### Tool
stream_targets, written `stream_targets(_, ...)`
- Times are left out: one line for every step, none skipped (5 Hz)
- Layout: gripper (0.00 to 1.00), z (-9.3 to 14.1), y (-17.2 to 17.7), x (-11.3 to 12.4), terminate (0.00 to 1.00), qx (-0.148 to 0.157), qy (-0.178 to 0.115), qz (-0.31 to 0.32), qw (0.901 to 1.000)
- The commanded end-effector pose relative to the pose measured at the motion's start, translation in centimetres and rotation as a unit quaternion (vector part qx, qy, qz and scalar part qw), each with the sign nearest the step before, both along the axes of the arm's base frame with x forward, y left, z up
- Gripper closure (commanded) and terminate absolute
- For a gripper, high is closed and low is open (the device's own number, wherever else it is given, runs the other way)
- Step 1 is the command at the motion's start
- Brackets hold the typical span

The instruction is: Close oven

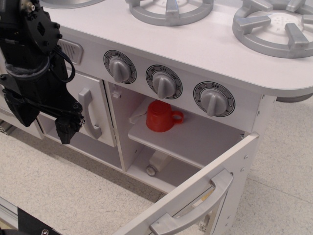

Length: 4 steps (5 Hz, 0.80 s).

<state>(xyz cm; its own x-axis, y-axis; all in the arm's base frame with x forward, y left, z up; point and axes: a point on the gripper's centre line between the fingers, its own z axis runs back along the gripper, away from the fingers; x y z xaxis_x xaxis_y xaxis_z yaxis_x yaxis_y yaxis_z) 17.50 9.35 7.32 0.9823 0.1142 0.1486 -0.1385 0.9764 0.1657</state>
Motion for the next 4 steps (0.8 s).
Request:
stream_targets(0.00,0.0,0.0,0.0,0.00,0.000,0.000,0.000,1.0000)
stream_targets(0.00,-0.2,-3.7,-0.6,0.00,-0.015,-0.024,-0.111,0.9934)
stream_targets(0.00,-1.1,-6.7,-1.6,0.00,-0.037,-0.020,-0.159,0.9864)
stream_targets(0.00,-2.4,-9.5,-2.9,0.00,-0.062,0.000,-0.188,0.9802)
